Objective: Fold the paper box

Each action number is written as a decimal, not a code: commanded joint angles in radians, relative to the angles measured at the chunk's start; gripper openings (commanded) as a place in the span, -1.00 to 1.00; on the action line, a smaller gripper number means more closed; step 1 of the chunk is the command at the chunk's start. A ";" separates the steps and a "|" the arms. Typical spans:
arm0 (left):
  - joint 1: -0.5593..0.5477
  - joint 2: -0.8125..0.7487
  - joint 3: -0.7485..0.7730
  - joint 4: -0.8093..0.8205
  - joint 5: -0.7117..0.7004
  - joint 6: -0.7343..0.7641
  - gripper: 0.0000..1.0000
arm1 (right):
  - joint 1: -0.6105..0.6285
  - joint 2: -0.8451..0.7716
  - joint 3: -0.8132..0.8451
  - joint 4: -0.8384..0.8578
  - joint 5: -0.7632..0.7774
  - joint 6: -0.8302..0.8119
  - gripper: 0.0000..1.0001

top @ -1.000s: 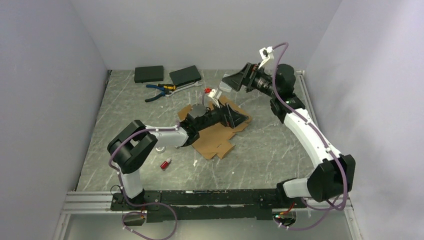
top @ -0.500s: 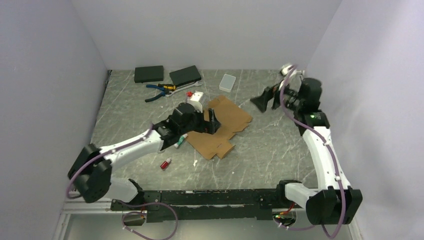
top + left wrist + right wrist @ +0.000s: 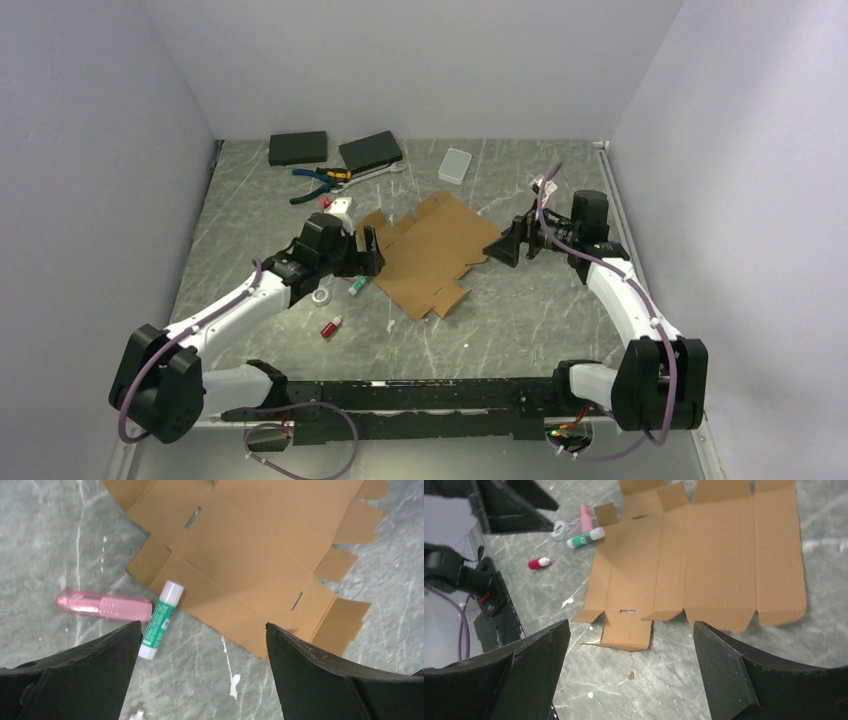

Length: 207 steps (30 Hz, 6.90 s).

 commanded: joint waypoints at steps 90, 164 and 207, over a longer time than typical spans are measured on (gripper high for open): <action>0.256 0.872 0.312 0.911 0.749 0.016 0.34 | -0.294 0.359 -0.151 0.936 -0.103 0.820 -1.00; 0.019 0.389 0.658 -0.010 0.879 0.982 0.82 | -0.073 0.007 0.262 -0.320 -0.206 -0.565 -1.00; 0.072 0.475 0.543 0.163 1.023 0.824 0.34 | -0.062 0.015 0.277 -0.375 -0.232 -0.609 -1.00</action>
